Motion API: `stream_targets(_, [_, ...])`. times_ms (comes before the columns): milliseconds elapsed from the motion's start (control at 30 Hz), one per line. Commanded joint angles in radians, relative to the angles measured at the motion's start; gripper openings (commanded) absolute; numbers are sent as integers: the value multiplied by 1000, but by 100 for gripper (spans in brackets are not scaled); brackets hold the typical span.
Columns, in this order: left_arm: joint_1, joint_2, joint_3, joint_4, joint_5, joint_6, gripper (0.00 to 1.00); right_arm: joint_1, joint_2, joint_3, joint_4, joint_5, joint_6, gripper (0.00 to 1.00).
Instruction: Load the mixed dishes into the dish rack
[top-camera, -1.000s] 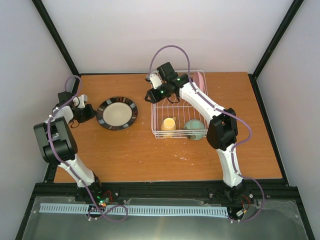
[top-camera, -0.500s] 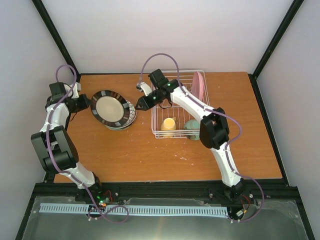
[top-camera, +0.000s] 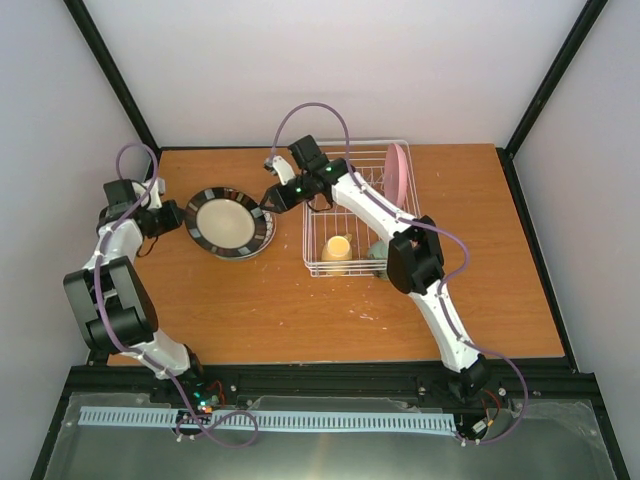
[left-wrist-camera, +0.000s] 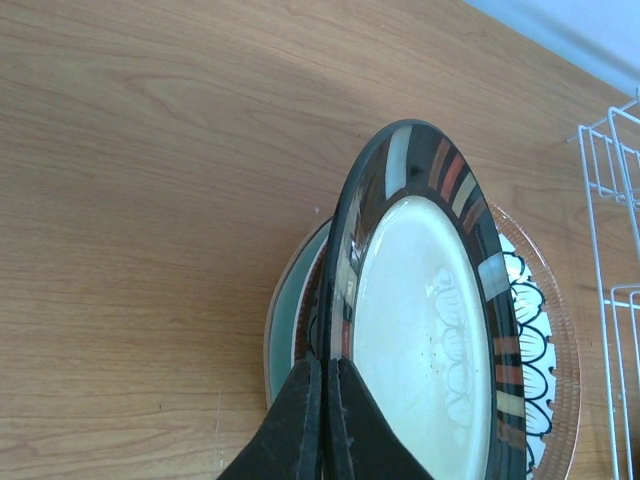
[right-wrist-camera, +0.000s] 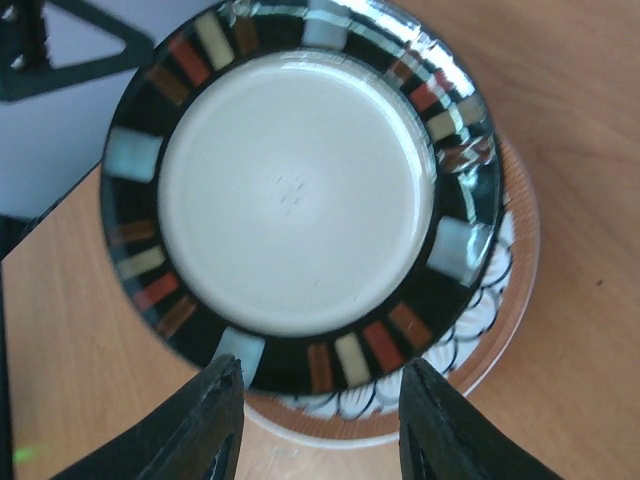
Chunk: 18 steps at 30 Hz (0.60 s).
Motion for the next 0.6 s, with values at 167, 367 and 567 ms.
stream_targets(167, [-6,-144,-144,116,138,-5,1,2,186,185,125,61,59,45])
stream_targets(367, [-6,-269,-248,104,146,-14,1,-10,261,241,204,57,72,50])
stream_targets(567, [-7,-351,-311,98,162,-41,1,-8,308,276,291,0,98,53])
